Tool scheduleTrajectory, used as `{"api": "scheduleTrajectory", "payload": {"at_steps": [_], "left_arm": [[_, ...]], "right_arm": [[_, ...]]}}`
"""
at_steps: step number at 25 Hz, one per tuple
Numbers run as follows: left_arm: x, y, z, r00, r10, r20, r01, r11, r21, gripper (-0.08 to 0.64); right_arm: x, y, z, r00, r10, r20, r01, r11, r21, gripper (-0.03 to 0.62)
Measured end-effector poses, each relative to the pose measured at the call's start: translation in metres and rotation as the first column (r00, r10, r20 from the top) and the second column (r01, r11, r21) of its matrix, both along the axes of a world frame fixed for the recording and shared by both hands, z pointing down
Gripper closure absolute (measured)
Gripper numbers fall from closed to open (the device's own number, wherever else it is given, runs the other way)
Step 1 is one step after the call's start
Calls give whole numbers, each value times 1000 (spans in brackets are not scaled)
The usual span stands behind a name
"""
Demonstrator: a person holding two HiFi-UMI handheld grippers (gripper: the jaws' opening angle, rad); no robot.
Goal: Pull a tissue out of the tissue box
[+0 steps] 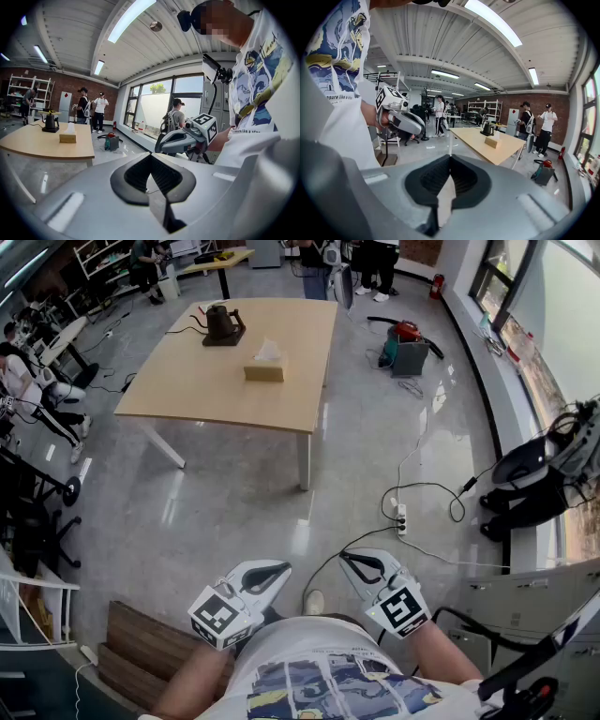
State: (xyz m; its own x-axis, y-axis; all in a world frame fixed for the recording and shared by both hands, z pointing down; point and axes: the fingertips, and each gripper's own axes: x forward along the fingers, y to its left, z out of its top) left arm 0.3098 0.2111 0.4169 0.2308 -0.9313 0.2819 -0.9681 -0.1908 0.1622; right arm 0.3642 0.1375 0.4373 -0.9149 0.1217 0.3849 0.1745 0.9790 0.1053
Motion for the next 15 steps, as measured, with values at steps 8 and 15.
{"api": "scheduleTrajectory", "payload": {"at_steps": [8,15], "left_arm": [[5,-13,1,997,18,77,-18,1000,-1,554],[-8,-18,1,999,-21,44,21,1000,1,554]], "right_arm": [[4,-16,6,1000,27,6,-26,999,-29,589],[-2,-17,13,1000,3,3,-2,1000,-30,589]]}}
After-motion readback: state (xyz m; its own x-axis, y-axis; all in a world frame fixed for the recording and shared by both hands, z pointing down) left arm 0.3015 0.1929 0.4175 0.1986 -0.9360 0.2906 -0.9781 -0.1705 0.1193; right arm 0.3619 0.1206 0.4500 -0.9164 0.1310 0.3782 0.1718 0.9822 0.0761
